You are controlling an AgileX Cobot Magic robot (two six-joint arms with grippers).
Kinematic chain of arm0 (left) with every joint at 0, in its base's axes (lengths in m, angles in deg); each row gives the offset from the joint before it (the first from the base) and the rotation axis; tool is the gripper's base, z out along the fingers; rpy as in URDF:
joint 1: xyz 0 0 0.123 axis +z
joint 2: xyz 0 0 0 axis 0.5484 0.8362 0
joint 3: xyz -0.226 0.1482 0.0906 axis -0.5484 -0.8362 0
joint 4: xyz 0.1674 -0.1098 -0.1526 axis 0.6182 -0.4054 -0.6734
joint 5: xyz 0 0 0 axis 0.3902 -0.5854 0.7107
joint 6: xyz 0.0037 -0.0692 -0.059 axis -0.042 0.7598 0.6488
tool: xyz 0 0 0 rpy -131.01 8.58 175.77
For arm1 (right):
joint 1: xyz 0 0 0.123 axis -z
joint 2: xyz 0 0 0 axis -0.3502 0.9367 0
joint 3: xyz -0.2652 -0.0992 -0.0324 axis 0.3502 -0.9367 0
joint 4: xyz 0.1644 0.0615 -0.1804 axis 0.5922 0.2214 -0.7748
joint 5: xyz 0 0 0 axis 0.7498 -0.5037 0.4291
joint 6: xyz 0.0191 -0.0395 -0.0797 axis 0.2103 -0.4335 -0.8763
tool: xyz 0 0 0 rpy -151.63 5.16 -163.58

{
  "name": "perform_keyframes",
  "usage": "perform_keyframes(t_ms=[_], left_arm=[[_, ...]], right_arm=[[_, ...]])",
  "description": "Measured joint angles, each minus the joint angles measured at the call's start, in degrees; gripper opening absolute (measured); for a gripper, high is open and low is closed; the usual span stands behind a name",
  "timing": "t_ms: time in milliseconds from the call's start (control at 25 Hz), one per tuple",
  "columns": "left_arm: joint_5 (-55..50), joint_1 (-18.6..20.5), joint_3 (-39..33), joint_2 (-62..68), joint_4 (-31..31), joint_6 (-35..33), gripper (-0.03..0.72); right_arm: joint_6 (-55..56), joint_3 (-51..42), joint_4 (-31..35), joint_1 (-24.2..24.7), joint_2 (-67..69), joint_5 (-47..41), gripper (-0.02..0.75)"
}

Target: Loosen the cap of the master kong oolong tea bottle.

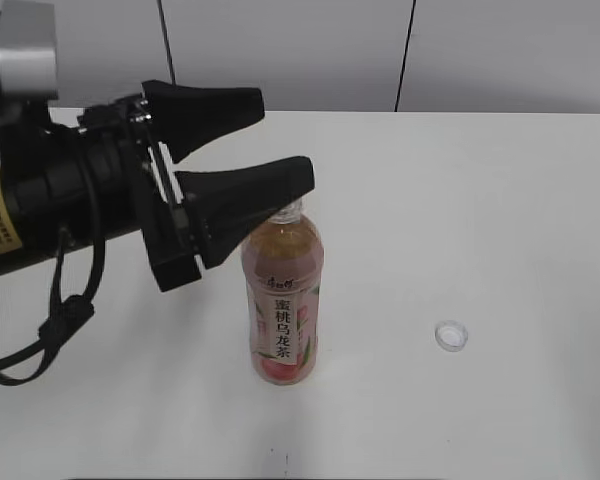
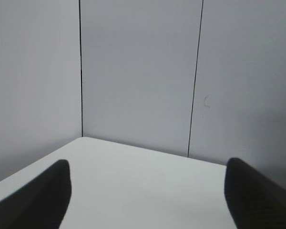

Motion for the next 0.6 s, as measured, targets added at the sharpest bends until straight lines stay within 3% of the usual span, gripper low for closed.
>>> perform_keyframes(t_ms=[160, 400, 600], left_arm=[[-1.8, 0.0, 0.0, -5.0, 2.0, 3.8, 0.594], [-13.5, 0.0, 0.0, -14.9, 4.0, 7.2, 0.593], [-22.4, 0.0, -0.1, -21.7, 9.8, 11.9, 0.592]], right_arm=[[0.0, 0.0, 0.0, 0.0, 0.0, 0.0, 0.514], [0.0, 0.0, 0.0, 0.0, 0.0, 0.0, 0.513], [0.0, 0.0, 0.0, 0.0, 0.0, 0.0, 0.513]])
